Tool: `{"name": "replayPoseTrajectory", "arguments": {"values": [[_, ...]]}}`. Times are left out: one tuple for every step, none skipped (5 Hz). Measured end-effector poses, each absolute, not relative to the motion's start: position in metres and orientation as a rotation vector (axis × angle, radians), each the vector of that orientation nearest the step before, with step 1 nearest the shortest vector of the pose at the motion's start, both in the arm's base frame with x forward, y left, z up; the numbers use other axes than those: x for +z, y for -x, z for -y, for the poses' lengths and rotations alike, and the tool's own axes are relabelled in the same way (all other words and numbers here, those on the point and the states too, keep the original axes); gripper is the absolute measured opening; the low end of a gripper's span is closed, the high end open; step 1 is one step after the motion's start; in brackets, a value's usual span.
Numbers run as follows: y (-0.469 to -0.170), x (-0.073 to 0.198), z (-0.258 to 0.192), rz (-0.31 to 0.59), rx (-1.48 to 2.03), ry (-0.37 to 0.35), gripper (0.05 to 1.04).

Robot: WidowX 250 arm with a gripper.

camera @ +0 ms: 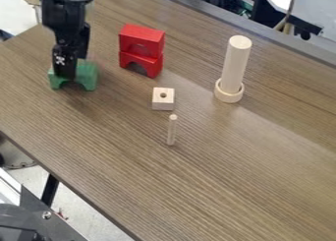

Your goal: Put the green arc on top of the red arc tower

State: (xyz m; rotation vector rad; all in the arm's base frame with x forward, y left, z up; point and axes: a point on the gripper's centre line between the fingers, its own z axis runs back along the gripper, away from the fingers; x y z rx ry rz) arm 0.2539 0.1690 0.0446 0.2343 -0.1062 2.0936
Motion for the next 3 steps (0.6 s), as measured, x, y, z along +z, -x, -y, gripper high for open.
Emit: {"name": "replayPoseTrajectory", "arguments": {"values": [[-0.2516, 0.0312, -0.1686, 0.072, 2.099, -0.268, 0.951], [-0.2557, 0.0249, -0.1712, 0.065, 2.115, -0.279, 0.822], [-0.2566, 0.0267, -0.1709, 0.07, 2.123, -0.27, 0.605]]}}
